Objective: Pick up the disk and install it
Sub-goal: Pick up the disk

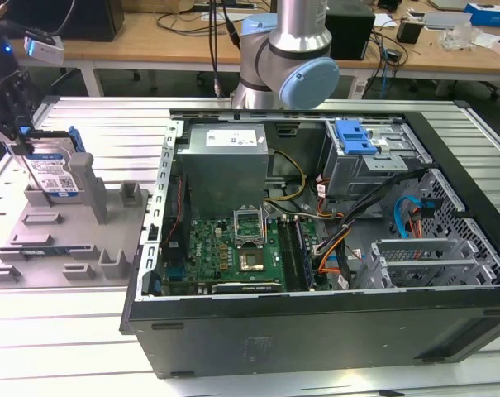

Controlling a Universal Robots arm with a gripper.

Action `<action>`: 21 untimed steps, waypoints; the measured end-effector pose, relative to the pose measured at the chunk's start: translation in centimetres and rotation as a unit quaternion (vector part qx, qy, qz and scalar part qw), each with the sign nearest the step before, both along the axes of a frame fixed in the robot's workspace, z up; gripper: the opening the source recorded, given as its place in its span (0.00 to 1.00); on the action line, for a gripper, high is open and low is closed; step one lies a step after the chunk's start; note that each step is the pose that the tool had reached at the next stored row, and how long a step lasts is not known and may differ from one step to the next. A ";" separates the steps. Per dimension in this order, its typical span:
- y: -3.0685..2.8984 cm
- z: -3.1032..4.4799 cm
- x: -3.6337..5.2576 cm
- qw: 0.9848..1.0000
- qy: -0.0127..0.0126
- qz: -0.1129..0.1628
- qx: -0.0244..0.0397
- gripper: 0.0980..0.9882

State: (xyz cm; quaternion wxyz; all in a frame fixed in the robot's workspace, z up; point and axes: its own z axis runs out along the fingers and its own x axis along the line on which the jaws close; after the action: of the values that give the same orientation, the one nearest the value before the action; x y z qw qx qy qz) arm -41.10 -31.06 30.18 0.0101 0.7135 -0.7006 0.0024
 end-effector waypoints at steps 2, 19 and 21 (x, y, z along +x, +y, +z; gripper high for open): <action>0.00 -0.09 0.00 1.000 0.000 0.000 0.000 0.35; 0.00 -0.22 0.00 1.000 0.000 0.000 0.000 0.30; 0.00 -0.22 0.00 1.000 0.000 0.000 0.000 0.30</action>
State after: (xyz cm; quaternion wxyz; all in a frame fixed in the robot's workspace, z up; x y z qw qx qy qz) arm -41.10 -31.06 29.96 0.0103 0.7135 -0.7006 0.0026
